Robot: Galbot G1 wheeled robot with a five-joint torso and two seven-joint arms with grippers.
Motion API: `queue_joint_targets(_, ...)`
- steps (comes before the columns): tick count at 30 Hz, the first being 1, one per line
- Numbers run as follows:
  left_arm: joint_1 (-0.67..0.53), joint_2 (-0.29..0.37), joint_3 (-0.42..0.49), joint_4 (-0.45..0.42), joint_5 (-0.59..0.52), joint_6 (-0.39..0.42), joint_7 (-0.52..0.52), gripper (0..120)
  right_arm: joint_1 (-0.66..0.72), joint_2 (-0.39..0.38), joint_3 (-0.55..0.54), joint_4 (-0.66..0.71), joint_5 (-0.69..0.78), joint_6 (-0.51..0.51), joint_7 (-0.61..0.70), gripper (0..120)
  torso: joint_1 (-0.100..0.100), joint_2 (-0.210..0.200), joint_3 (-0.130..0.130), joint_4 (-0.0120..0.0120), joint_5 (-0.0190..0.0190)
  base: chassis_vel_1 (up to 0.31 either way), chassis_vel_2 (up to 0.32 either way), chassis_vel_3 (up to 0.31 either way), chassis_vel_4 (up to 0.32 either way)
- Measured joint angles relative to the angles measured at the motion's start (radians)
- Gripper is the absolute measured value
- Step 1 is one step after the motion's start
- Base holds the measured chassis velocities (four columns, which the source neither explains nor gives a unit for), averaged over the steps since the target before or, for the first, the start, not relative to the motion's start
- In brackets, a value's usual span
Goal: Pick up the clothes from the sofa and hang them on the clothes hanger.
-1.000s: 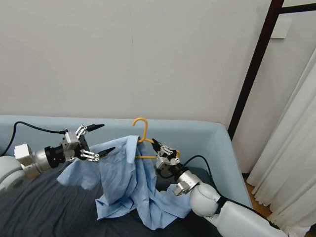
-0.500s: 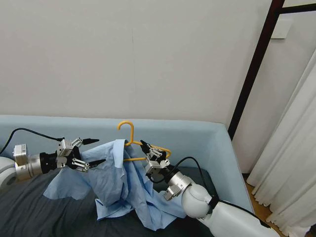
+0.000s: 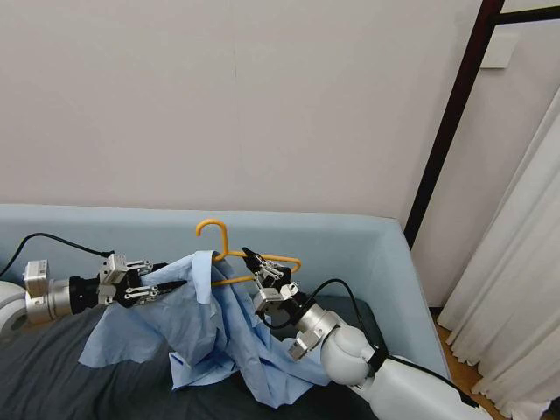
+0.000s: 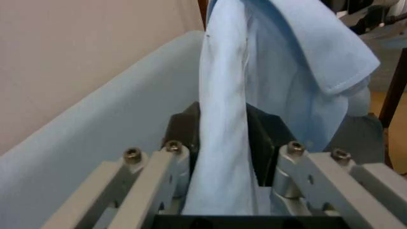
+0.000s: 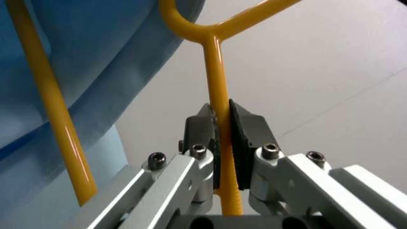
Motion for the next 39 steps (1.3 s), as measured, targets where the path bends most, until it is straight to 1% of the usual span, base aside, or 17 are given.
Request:
queue_joint_targets(4, 0.001, -0.01, 0.0, 0.003, 0.001, 0.0, 0.01, 10, 0.001, 0.0, 0.003, 0.0, -0.002, 0.011, -0.003, 5, 0.0, 0.0, 0.0, 0.0, 0.0, 0.0, 0.0, 0.0, 0.0)
queue_joint_targets(9, 0.002, -0.015, 0.0, 0.006, -0.002, -0.001, 0.029, 8, 0.003, 0.001, 0.0, -0.002, 0.017, 0.013, 0.0, 5, 0.0, 0.0, 0.0, 0.0, 0.0, 0.0, 0.0, 0.0, 0.0)
queue_joint_targets(14, 0.006, -0.015, -0.003, 0.009, -0.01, -0.003, 0.038, 8, 0.002, 0.007, -0.012, 0.001, 0.085, 0.012, 0.016, 6, 0.0, 0.0, 0.0, 0.0, 0.0, 0.0, 0.0, 0.0, 0.0)
queue_joint_targets(17, 0.011, -0.016, -0.005, 0.019, -0.013, -0.003, 0.042, 8, -0.013, 0.014, -0.016, 0.018, 0.196, 0.013, 0.022, 20, 0.0, 0.0, 0.0, 0.0, 0.0, 0.0, 0.0, 0.0, 0.0)
queue_joint_targets(19, 0.011, -0.017, -0.006, 0.023, -0.013, -0.003, 0.042, 8, -0.017, 0.014, -0.016, 0.021, 0.224, 0.018, 0.022, 23, 0.0, 0.0, 0.0, 0.0, 0.0, 0.0, 0.0, 0.0, 0.0)
queue_joint_targets(20, 0.011, -0.018, -0.006, 0.032, -0.013, -0.003, 0.042, 8, -0.025, 0.014, -0.015, 0.03, 0.289, 0.036, 0.016, 30, 0.0, 0.0, 0.0, 0.0, 0.0, 0.0, 0.0, 0.0, 0.0)
queue_joint_targets(21, 0.011, -0.019, -0.007, 0.035, -0.013, -0.003, 0.042, 8, -0.028, 0.013, -0.014, 0.032, 0.31, 0.043, 0.012, 30, 0.0, 0.0, 0.0, 0.0, 0.0, 0.0, 0.0, 0.0, 0.0)
queue_joint_targets(23, 0.007, -0.03, -0.007, 0.056, -0.017, -0.001, 0.042, 8, -0.062, 0.011, 0.012, 0.053, 0.439, 0.114, -0.032, 41, 0.0, 0.0, 0.0, 0.0, 0.0, 0.0, 0.0, 0.0, 0.0)
queue_joint_targets(25, 0.007, -0.03, -0.007, 0.057, -0.017, -0.001, 0.042, 8, -0.062, 0.011, 0.012, 0.053, 0.439, 0.114, -0.032, 41, 0.0, 0.0, 0.0, 0.0, 0.0, 0.0, 0.0, 0.0, 0.0)
queue_joint_targets(26, 0.005, -0.04, -0.007, 0.078, -0.018, -0.001, 0.041, 8, -0.097, 0.009, 0.034, 0.057, 0.521, 0.191, -0.074, 51, 0.0, 0.0, 0.0, 0.0, 0.0, 0.0, 0.0, 0.0, 0.0)
queue_joint_targets(27, 0.004, -0.045, -0.007, 0.09, -0.018, 0.0, 0.041, 8, -0.121, 0.007, 0.043, 0.056, 0.576, 0.231, -0.099, 54, 0.0, 0.0, 0.0, 0.0, 0.0, 0.0, 0.0, 0.0, 0.0)
queue_joint_targets(30, 0.004, -0.054, -0.006, 0.109, -0.017, -0.001, 0.042, 8, -0.157, 0.002, 0.051, 0.042, 0.66, 0.276, -0.119, 61, 0.0, 0.0, 0.0, 0.0, -0.0001, 0.0, 0.0, 0.0, 0.0)
queue_joint_targets(32, 0.005, -0.062, -0.006, 0.128, -0.016, -0.004, 0.047, 8, -0.199, 0.001, 0.057, -0.01, 0.767, 0.312, -0.127, 73, 0.0, 0.0, 0.0, -0.0001, -0.0001, 0.0, 0.0, 0.0, 0.0)
queue_joint_targets(35, 0.007, -0.062, -0.009, 0.133, -0.016, -0.005, 0.051, 8, -0.213, 0.009, 0.063, -0.05, 0.82, 0.304, -0.12, 79, 0.0, 0.0, 0.0, -0.0002, -0.0001, 0.0, 0.0, 0.0, 0.0)
queue_joint_targets(36, 0.008, -0.062, -0.013, 0.137, -0.017, -0.007, 0.052, 8, -0.217, 0.02, 0.068, -0.075, 0.86, 0.257, -0.101, 86, 0.0, 0.0, 0.0, -0.0002, 0.0, 0.0, 0.0, 0.0, 0.0)
queue_joint_targets(38, 0.008, -0.058, -0.017, 0.144, -0.019, -0.009, 0.053, 8, -0.217, 0.035, 0.074, -0.097, 0.911, 0.194, -0.078, 93, 0.0, 0.0, 0.0, -0.0003, -0.0001, 0.0, 0.0, 0.0, 0.0)
queue_joint_targets(39, 0.008, -0.058, -0.017, 0.144, -0.019, -0.009, 0.053, 8, -0.217, 0.035, 0.074, -0.097, 0.911, 0.194, -0.078, 93, 0.0, 0.0, 0.0, -0.0003, -0.0001, 0.0, 0.0, 0.0, 0.0)
